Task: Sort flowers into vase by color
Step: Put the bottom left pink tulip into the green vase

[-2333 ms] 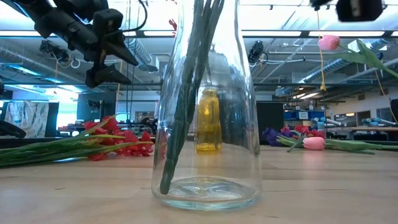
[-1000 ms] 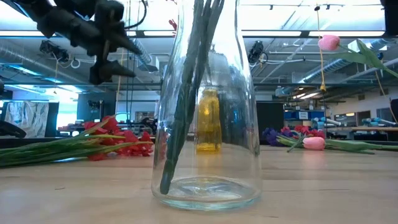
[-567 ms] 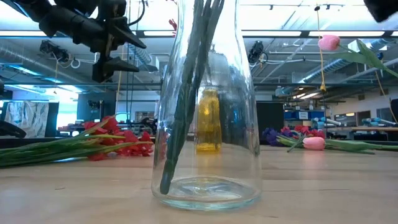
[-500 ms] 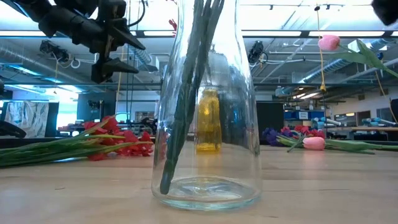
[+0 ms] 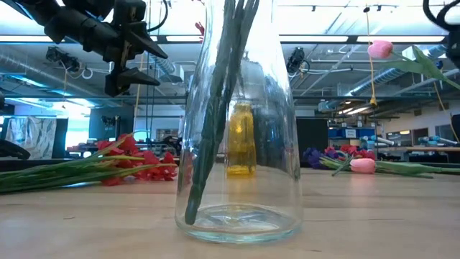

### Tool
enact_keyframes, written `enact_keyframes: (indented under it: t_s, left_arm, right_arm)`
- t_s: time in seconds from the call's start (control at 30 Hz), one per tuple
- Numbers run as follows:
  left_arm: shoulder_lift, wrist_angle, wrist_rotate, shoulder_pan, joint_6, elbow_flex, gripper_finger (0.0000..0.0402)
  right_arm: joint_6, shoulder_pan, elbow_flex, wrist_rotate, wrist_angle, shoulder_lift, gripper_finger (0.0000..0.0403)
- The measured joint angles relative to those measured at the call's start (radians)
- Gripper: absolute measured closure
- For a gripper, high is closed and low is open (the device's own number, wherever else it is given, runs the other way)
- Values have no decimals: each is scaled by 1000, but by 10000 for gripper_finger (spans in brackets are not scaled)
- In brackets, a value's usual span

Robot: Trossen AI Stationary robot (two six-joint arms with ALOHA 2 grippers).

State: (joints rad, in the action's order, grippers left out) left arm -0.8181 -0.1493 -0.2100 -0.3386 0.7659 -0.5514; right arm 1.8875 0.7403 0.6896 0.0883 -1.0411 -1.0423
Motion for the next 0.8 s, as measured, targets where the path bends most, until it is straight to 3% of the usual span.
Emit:
enact_keyframes:
  t_s: [0.27,0.6,0.8]
  left_arm:
    - [0,2,0,0,24,0,122]
    - [0,4,11,0,28,0,122]
    - [0,27,15,0,31,0,122]
  right_arm:
    - [54,0,-96,-9,-2,39,343]
    - [93,0,-106,-36,12,-1,342]
    - [113,-6,-106,-30,9,-60,299]
